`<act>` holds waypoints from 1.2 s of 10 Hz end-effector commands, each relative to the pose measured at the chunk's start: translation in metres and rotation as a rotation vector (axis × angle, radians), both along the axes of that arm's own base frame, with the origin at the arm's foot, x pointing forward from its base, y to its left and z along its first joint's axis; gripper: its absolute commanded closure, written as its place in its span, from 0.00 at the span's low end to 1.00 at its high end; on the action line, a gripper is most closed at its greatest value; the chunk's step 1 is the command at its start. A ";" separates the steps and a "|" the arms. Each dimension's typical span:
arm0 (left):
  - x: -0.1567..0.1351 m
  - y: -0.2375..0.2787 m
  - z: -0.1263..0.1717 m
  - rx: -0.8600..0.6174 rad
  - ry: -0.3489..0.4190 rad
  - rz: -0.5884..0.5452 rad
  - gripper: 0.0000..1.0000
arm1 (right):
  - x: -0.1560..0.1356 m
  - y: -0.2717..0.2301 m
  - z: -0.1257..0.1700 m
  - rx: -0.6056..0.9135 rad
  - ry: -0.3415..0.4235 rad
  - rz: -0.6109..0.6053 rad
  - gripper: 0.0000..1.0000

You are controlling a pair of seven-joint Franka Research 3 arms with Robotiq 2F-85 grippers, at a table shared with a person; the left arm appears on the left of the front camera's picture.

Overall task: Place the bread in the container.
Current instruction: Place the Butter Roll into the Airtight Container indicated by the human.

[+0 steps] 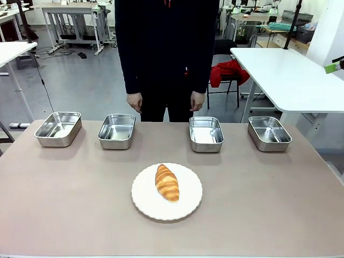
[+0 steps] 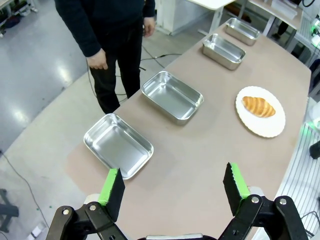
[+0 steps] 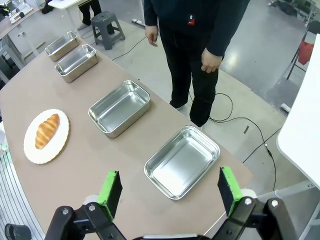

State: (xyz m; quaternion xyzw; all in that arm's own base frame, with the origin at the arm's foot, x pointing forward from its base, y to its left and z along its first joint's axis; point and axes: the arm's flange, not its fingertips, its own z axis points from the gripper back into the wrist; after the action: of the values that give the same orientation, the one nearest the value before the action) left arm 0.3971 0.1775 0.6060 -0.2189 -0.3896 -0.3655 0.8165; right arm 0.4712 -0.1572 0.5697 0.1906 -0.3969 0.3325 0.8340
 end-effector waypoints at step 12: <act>-0.001 0.001 0.001 0.001 -0.007 -0.001 0.00 | -0.001 0.000 0.000 0.002 -0.003 0.002 0.00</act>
State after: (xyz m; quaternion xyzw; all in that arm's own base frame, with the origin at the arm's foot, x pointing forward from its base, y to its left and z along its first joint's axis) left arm 0.3971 0.1775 0.6062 -0.2188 -0.3897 -0.3656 0.8165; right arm 0.4712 -0.1573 0.5697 0.1906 -0.3969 0.3324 0.8341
